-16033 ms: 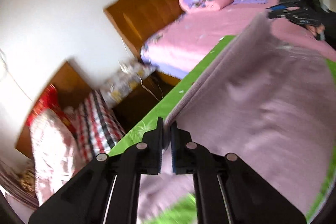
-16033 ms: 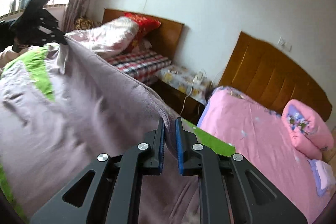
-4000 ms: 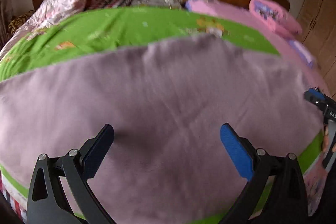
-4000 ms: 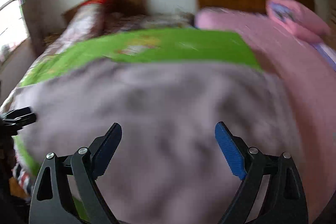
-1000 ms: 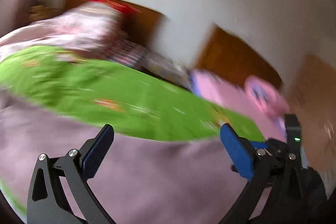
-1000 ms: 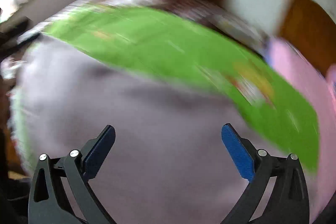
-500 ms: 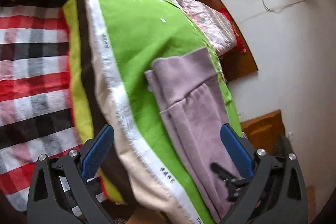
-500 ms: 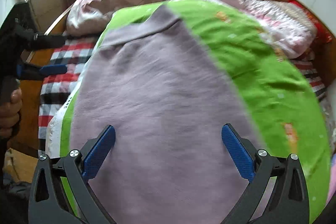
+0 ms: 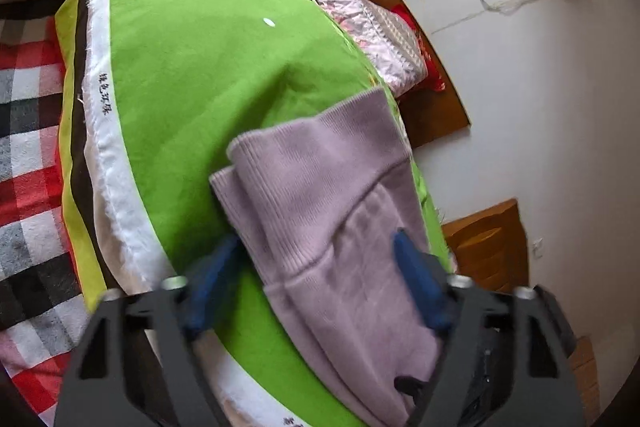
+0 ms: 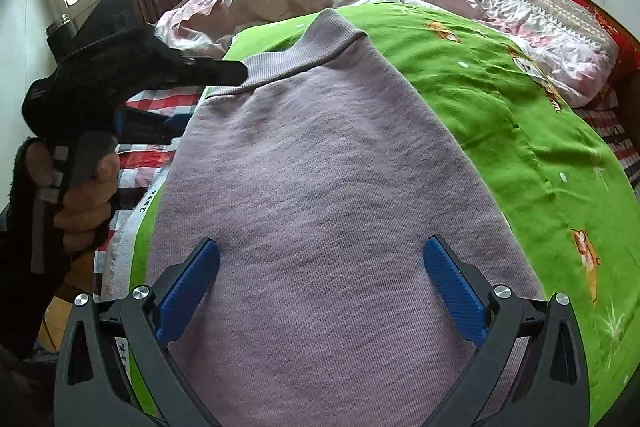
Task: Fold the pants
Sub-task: 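Grasp the ribbed lilac waistband end with the left tool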
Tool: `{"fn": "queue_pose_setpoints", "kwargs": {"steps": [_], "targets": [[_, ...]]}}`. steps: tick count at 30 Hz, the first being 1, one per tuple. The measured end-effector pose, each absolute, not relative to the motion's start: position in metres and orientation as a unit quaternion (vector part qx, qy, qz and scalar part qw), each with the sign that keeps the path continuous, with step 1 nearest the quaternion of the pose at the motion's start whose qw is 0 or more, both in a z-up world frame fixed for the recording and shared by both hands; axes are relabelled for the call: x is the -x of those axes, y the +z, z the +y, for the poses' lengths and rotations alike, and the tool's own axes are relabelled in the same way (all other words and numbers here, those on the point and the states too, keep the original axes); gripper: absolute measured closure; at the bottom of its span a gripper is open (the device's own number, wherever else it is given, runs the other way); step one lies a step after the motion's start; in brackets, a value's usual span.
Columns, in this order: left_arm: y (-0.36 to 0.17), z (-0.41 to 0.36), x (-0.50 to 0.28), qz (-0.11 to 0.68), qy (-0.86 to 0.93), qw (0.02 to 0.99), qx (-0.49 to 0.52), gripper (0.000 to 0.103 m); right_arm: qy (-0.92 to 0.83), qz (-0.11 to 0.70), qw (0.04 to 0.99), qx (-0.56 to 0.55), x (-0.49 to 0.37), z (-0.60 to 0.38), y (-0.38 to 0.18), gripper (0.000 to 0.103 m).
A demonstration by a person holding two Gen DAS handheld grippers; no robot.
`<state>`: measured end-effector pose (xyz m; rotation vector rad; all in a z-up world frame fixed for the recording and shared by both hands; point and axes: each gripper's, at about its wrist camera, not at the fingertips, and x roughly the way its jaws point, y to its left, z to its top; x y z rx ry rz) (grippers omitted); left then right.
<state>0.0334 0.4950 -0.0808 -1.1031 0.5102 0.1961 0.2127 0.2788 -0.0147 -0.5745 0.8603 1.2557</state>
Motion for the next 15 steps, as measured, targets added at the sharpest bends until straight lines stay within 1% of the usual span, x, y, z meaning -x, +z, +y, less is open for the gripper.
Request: {"fn": "queue_pose_setpoints", "kwargs": {"steps": [3, 6, 7, 8, 10, 12, 13, 14, 15], "targets": [[-0.088, 0.501, -0.027, 0.208, 0.077, 0.811, 0.541, 0.047, 0.561, 0.384, 0.687, 0.257, -0.213, 0.278, -0.015, 0.004], [-0.096, 0.503, -0.027, 0.201, 0.070, 0.810, 0.546, 0.049, 0.561, 0.384, 0.687, 0.257, -0.212, 0.278, -0.015, 0.004], [-0.099, 0.503, -0.028, 0.202, 0.066, 0.813, 0.541, 0.046, 0.561, 0.384, 0.687, 0.257, -0.212, 0.278, -0.015, 0.004], [-0.102, 0.504, -0.028, 0.196, 0.055, 0.817, 0.540, 0.039, 0.561, 0.384, 0.687, 0.257, -0.212, 0.278, -0.015, 0.004], [-0.111, 0.508, -0.026, 0.160, 0.015, 0.813, 0.559, 0.029, 0.561, 0.385, 0.687, 0.256, -0.212, 0.278, -0.015, 0.004], [-0.111, 0.510, -0.027, 0.156, 0.006, 0.811, 0.564, 0.032, 0.562, 0.384, 0.687, 0.256, -0.212, 0.278, -0.015, 0.004], [-0.107, 0.510, -0.029, 0.160, 0.010, 0.815, 0.557, 0.049, 0.561, 0.384, 0.687, 0.256, -0.212, 0.278, -0.014, 0.004], [-0.101, 0.507, -0.031, 0.167, 0.019, 0.823, 0.543, 0.085, 0.561, 0.384, 0.687, 0.256, -0.212, 0.278, -0.014, 0.004], [-0.097, 0.507, -0.035, 0.174, 0.028, 0.830, 0.529, 0.086, 0.561, 0.384, 0.687, 0.256, -0.213, 0.278, -0.014, 0.004]]}}
